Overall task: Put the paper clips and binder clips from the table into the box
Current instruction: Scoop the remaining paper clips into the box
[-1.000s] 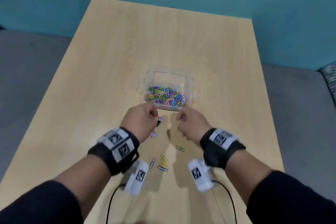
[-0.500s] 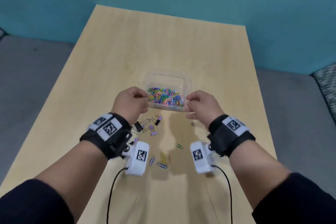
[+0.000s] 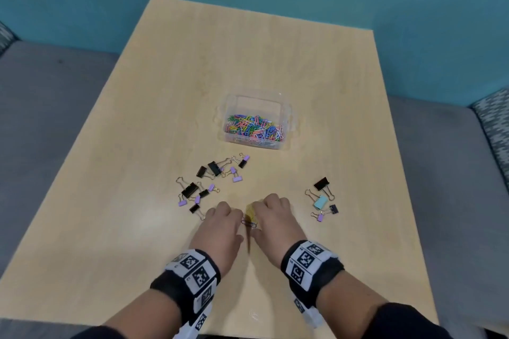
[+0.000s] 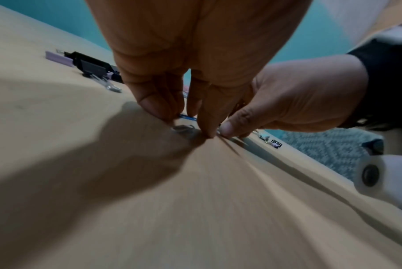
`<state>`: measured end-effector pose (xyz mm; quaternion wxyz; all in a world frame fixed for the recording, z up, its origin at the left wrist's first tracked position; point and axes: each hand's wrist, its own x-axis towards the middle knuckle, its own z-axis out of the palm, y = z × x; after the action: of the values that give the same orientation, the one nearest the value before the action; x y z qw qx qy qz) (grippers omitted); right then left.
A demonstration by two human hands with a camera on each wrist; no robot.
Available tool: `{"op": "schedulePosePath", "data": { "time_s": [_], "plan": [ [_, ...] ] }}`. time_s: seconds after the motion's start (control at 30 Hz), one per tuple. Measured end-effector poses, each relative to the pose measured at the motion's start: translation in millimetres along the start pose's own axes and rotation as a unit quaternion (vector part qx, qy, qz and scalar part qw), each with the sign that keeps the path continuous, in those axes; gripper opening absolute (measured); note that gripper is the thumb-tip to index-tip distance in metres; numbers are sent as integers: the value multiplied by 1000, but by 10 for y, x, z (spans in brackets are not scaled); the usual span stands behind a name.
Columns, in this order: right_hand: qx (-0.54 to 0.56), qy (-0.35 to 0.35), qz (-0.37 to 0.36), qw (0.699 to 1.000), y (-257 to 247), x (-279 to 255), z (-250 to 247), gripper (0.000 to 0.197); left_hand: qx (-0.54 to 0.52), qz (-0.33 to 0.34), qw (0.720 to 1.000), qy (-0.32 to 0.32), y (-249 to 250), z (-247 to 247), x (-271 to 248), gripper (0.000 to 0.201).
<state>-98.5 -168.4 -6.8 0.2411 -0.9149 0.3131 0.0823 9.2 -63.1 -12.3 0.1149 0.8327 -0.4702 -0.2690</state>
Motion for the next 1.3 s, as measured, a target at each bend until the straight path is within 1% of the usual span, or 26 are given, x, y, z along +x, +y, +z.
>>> {"op": "schedulePosePath", "data": {
  "time_s": [0.1, 0.23, 0.4, 0.5, 0.63, 0.73, 0.83, 0.97, 1.07, 1.13, 1.2, 1.27, 1.3],
  "plan": [
    [12, 7, -1, 1000, -91, -4, 87, 26, 4, 20, 1000, 13, 5, 21, 14, 20],
    [18, -9, 14, 1000, -170, 49, 62, 19, 4, 1, 1000, 8, 4, 0, 87, 14],
    [19, -36, 47, 998, -182, 108, 19, 18, -4, -18, 1000, 5, 56, -55, 124, 19],
    [16, -46, 52, 997, -141, 99, 9, 15, 27, -12, 1000, 5, 64, -62, 109, 18],
    [1, -51, 51, 997, -107, 91, -6, 17, 88, 26, 996, -11, 77, -56, 84, 18],
    [-30, -59, 22, 998, -116, 103, -47, 14, 102, 53, 993, -22, 85, -59, 94, 23],
    [-78, -61, -29, 995, -105, 112, -77, 14, 61, 56, 996, -18, 84, -102, 122, 20],
    [-127, -48, -60, 989, -50, 121, -116, 16, -10, 22, 1000, -7, -24, -183, 89, 23],
    [-170, -56, -70, 981, 0, 123, -124, 19, -25, 0, 1000, -12, -133, -245, -48, 21],
    [-177, -57, -74, 980, 20, 120, -129, 19, -31, -10, 999, -21, -145, -287, -186, 20],
    [-175, -58, -78, 980, 39, 111, -131, 21, -23, 14, 999, -43, -113, -272, -354, 16],
    [-170, -55, -84, 980, 61, 100, -123, 22, 1, 65, 995, -72, -74, -208, -524, 8],
    [-166, -54, -85, 981, 73, 101, -113, 22, 16, 91, 992, -89, -51, -167, -597, 9]
  ]
}}
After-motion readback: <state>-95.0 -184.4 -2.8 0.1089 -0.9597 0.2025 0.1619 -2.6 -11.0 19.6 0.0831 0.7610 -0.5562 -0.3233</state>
